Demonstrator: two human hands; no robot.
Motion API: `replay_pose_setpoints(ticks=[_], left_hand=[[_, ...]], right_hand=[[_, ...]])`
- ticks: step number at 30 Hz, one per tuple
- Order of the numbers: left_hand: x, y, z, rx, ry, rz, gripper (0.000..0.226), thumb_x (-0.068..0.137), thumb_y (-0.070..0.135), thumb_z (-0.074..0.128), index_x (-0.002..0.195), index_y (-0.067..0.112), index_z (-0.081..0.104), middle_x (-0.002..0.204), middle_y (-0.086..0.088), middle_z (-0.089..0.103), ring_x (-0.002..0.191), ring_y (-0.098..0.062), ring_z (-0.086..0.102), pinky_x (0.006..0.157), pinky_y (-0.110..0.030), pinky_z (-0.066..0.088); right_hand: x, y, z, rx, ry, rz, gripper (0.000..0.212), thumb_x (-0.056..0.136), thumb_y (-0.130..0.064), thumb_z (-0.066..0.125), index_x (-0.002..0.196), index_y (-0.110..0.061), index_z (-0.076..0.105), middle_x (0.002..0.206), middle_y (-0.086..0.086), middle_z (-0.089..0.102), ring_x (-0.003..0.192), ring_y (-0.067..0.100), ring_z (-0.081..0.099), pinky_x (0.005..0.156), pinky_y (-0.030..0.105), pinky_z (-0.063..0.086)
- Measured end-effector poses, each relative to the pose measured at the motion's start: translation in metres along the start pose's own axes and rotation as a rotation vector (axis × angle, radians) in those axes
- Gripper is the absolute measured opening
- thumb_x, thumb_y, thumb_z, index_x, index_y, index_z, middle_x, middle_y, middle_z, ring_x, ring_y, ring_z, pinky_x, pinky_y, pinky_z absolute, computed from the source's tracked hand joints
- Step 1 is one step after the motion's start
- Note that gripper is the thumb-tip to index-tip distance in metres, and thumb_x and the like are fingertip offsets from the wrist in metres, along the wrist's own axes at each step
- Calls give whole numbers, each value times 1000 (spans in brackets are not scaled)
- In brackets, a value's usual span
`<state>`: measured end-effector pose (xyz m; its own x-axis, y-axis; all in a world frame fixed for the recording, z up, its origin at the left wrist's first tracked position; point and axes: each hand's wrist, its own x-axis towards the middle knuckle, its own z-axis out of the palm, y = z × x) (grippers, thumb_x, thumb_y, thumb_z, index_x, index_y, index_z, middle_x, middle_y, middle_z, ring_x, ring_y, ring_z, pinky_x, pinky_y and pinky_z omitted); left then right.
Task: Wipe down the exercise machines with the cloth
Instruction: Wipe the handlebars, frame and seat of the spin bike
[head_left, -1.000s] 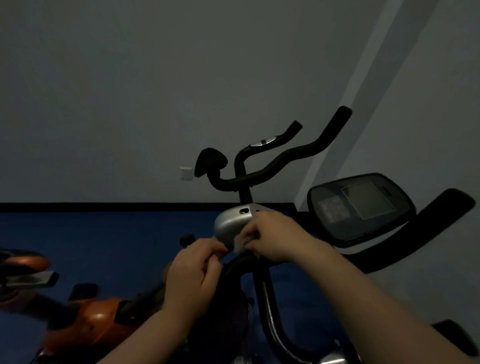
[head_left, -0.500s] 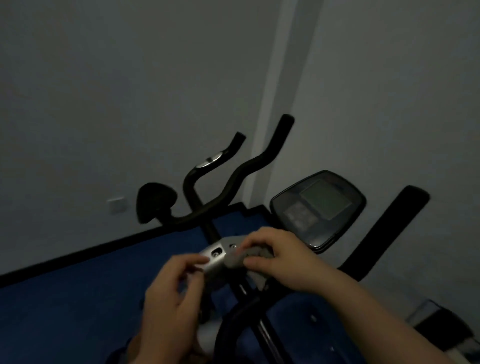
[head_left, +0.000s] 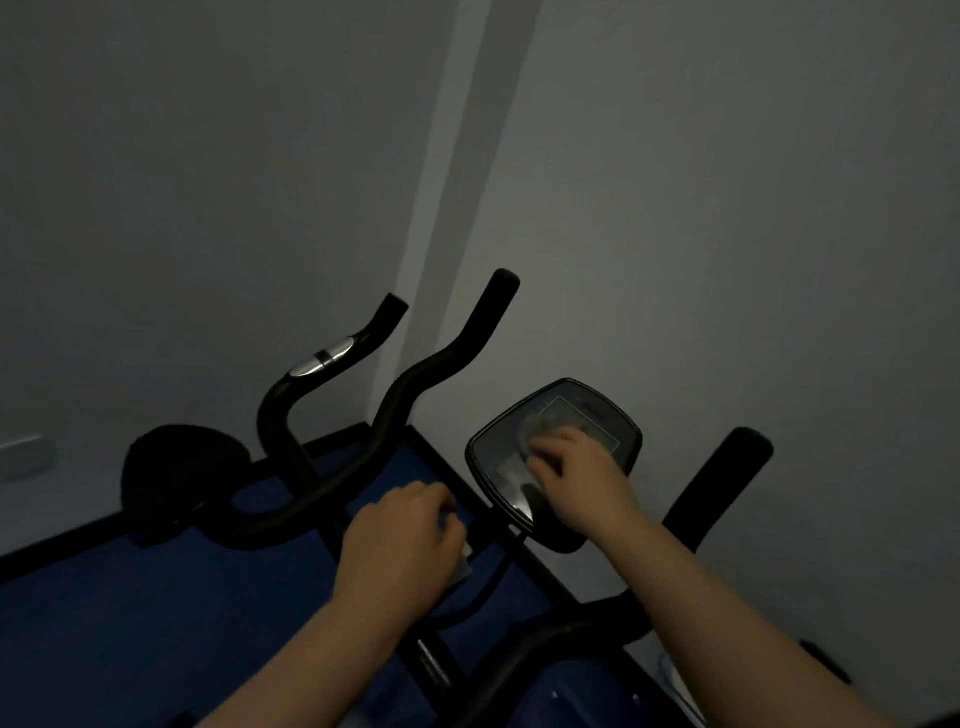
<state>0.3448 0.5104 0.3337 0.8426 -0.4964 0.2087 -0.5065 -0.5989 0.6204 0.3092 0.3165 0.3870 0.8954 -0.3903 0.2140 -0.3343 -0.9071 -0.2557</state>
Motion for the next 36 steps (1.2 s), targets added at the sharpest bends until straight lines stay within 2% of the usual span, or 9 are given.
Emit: replay_pose_setpoints(ticks=[4, 6, 12, 15, 18, 21, 26, 31, 36], left_hand=[[0, 0, 1, 32, -6, 31, 27, 98, 38, 37, 114, 32, 58, 111, 16, 59, 100, -4, 54, 85, -23, 40], [0, -1, 1, 41, -25, 40, 26, 98, 39, 37, 111, 32, 58, 109, 16, 58, 98, -4, 54, 82, -22, 38], [2, -2, 2, 81, -34, 28, 24, 97, 39, 38, 104, 31, 59, 103, 15, 59, 94, -6, 54, 74, -23, 31], [2, -1, 2, 94, -36, 23, 23, 96, 40, 39, 102, 31, 59, 101, 15, 59, 92, -6, 53, 72, -24, 27], [2, -1, 2, 118, -42, 33, 24, 96, 41, 38, 101, 31, 59, 101, 15, 59, 94, -7, 53, 72, -24, 26], [1, 0, 1, 131, -52, 34, 25, 97, 40, 37, 101, 30, 59, 101, 14, 59, 94, -7, 53, 72, -24, 27], [1, 2, 0, 128, -45, 15, 25, 97, 39, 37, 99, 29, 60, 99, 14, 59, 92, -7, 53, 72, -25, 31], [1, 1, -1, 123, -56, 25, 24, 96, 40, 38, 101, 31, 60, 100, 15, 60, 92, -6, 52, 72, -24, 30], [2, 3, -1, 116, -82, 41, 26, 97, 41, 36, 100, 31, 60, 100, 16, 59, 94, -5, 51, 75, -23, 33]], right_hand=[[-24, 7, 4, -200, -201, -108, 21, 93, -31, 61, 112, -28, 66, 123, -7, 51, 114, 17, 43, 90, 31, 43], [-21, 13, -2, -233, -254, -45, 21, 87, -29, 66, 108, -28, 60, 118, -5, 48, 112, 20, 45, 85, 31, 44], [29, -22, 28, 61, -3, 131, 25, 86, -20, 66, 109, -23, 57, 116, 5, 49, 109, 30, 48, 86, 34, 44], [10, -32, 45, -34, -153, -29, 29, 91, -22, 61, 119, -22, 53, 124, 3, 44, 113, 27, 41, 85, 33, 42], [6, -9, 26, -83, -263, -24, 21, 87, -22, 65, 103, -30, 55, 114, -1, 46, 111, 25, 48, 90, 36, 46], [27, 3, 12, -59, -173, 96, 15, 86, -23, 64, 92, -32, 53, 106, 1, 45, 106, 30, 53, 89, 35, 47], [55, -34, 41, -5, 8, 109, 21, 92, -12, 54, 110, -23, 55, 121, 10, 43, 110, 31, 42, 76, 28, 34], [5, -22, 39, -214, -268, -82, 28, 90, -20, 60, 117, -25, 52, 123, 6, 42, 111, 30, 45, 81, 32, 42], [19, 23, -3, -226, -157, 288, 10, 93, -30, 56, 101, -27, 50, 118, 10, 43, 109, 37, 51, 89, 37, 45]])
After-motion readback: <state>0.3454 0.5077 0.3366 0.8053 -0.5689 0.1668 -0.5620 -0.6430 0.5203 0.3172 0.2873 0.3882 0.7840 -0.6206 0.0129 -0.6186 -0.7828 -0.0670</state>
